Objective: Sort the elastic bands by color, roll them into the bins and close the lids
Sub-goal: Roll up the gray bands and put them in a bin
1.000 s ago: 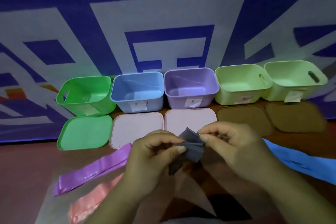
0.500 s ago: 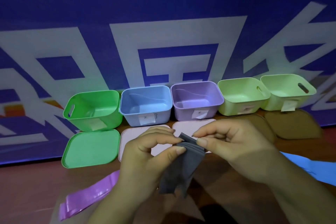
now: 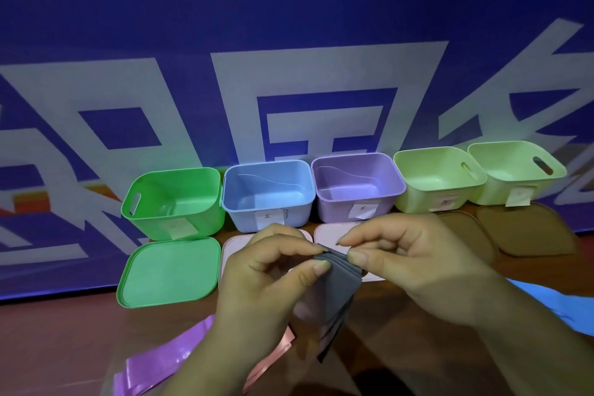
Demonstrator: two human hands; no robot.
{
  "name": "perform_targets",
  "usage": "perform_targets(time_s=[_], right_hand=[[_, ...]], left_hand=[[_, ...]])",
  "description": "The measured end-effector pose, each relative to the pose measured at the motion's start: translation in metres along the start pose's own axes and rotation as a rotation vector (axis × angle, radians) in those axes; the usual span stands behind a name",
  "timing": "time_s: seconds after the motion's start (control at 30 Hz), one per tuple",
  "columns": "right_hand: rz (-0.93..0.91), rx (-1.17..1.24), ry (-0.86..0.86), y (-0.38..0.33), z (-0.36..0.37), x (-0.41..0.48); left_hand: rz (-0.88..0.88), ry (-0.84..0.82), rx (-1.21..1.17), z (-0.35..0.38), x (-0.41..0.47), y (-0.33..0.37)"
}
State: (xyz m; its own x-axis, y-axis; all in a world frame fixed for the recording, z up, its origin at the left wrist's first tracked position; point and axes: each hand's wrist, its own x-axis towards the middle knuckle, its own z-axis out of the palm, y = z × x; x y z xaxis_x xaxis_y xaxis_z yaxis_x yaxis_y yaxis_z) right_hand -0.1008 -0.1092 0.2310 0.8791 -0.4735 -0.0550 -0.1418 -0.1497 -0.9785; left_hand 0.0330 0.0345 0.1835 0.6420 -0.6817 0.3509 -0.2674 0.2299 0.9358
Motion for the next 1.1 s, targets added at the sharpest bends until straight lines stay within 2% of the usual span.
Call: perform_targets(time_s=[0.27,0.43,0.53,0.67,0.83,0.97,1.1], right_hand=[[-0.058,0.011,0.064,-0.001,0.003,-0.002],[-0.131,-0.184,0.191,0.000,0.005,-0.002],[-0.168,-0.193,0.205,-0.005,0.004,0.002],[-0.215,-0.244,0.152,-0.024,-0.006,0.006],[-0.358,-0.260,0.147,-0.057,-0.024,0.016],[-0.443,-0.248,0.158,-0.084,-0.037,0.019],[-0.486,-0.250,0.208,-0.097,-0.048,0.018]], left_hand=[[-0.113,0.091,-0.123,0.012,0.005,0.000],[-0.176,0.125,-0.201,0.019,0.009,0.007],[-0.198,0.129,-0.280,0.022,0.011,0.013],[-0.174,-0.002,-0.315,0.012,0.021,0.007],[-0.218,-0.355,-0.260,0.007,0.045,0.010],[-0.133,-0.437,-0.081,0.016,0.067,0.030],[-0.087,-0.454,-0.080,0.028,0.079,0.046]])
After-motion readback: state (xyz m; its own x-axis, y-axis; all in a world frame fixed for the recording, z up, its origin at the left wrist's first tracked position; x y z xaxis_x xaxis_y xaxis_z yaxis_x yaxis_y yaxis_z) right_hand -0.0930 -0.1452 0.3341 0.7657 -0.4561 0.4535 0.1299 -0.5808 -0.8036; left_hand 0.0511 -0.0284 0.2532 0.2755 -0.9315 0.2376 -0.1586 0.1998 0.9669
